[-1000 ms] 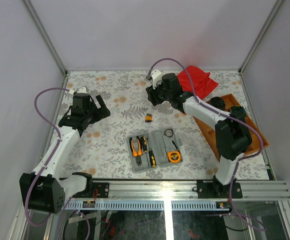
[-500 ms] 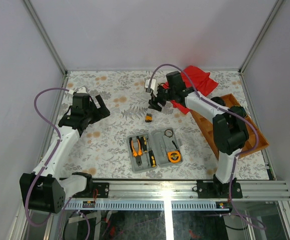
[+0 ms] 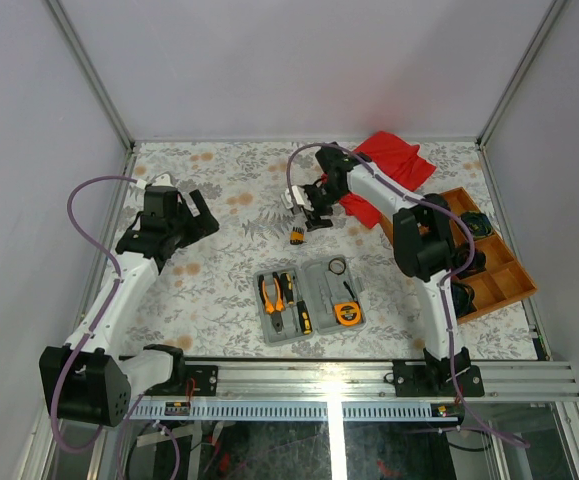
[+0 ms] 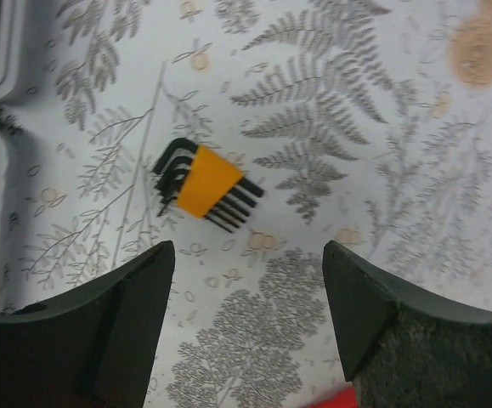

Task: Sort the tools into containers
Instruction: Adjust the engineering item at the center of the board.

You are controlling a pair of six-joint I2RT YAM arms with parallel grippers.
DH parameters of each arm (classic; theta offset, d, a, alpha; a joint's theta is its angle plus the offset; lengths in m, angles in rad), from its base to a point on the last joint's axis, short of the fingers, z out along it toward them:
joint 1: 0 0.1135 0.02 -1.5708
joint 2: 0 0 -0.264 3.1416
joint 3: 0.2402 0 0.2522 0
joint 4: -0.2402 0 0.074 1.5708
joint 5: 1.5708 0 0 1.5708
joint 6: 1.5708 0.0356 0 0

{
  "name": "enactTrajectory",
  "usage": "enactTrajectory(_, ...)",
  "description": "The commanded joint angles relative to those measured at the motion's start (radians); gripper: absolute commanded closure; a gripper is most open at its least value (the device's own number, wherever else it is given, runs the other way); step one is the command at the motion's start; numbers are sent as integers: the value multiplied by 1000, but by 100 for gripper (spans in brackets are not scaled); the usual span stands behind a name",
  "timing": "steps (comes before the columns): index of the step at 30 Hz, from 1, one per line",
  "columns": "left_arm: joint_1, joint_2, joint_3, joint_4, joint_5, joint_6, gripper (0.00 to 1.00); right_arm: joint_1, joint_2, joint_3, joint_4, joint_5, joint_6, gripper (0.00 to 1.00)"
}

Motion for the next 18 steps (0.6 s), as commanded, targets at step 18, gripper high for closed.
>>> enactTrajectory(18,20,14,-11,49,28,-3,12,92,180,233,-286,90,-262,26)
